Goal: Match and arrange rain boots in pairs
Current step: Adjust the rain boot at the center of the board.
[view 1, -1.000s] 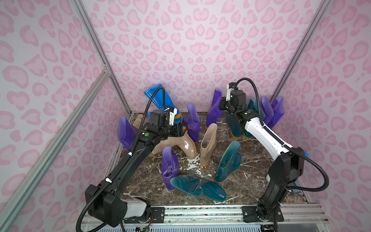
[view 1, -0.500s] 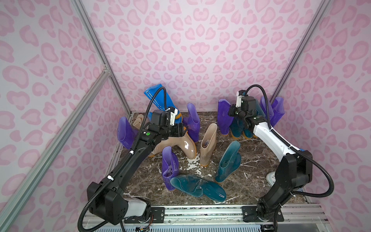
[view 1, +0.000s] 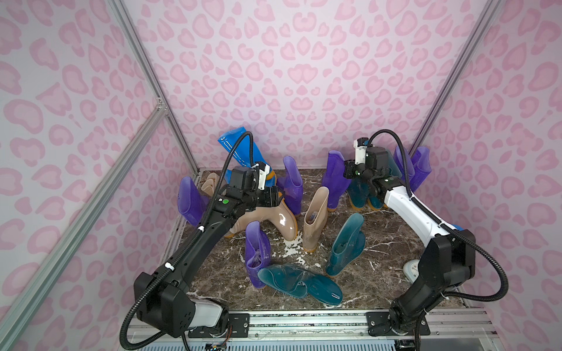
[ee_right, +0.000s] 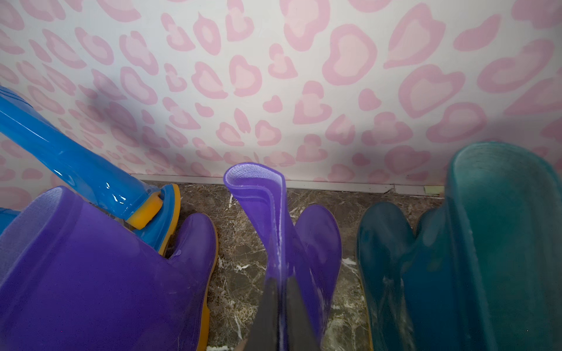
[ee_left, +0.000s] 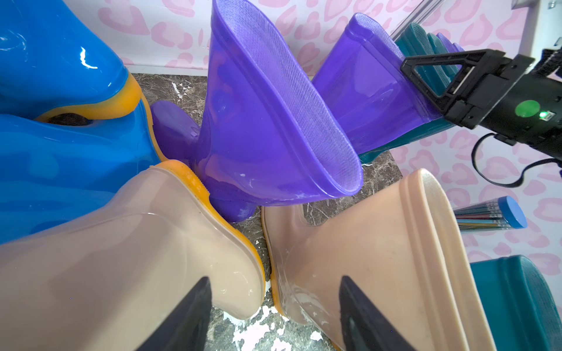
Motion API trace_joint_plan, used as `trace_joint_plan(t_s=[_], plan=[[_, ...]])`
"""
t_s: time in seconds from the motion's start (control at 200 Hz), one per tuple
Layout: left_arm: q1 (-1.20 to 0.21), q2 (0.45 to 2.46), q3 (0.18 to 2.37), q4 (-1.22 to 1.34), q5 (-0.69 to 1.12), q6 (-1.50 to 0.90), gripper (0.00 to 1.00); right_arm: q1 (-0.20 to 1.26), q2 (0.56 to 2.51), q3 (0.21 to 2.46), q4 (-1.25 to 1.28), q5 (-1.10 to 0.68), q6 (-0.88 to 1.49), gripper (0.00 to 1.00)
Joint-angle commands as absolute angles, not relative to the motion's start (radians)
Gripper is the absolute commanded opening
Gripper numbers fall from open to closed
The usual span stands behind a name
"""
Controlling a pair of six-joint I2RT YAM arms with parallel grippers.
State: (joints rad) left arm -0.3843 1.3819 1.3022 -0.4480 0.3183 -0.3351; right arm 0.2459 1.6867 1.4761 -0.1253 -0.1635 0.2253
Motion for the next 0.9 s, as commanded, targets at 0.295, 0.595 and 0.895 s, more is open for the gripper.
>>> trace_joint_plan(t_s=[0.295,0.595,0.895], plan=[[-0.383,1.407,1.338,-0.446,0.348,-0.328,0.68,0.228,1.719,1.509,-0.107,0.03,0.151,0.0],[-0.39,1.487,1.448,-0.48,0.405,-0.375,0.69,0.203,1.796,1.623,-0.182,-0.004,0.135,0.0],[-0.428,1.55,1.544,-0.537,0.376,-0.368,0.71,0.229,1.781,1.542,-0.135,-0.085,0.157,0.0]])
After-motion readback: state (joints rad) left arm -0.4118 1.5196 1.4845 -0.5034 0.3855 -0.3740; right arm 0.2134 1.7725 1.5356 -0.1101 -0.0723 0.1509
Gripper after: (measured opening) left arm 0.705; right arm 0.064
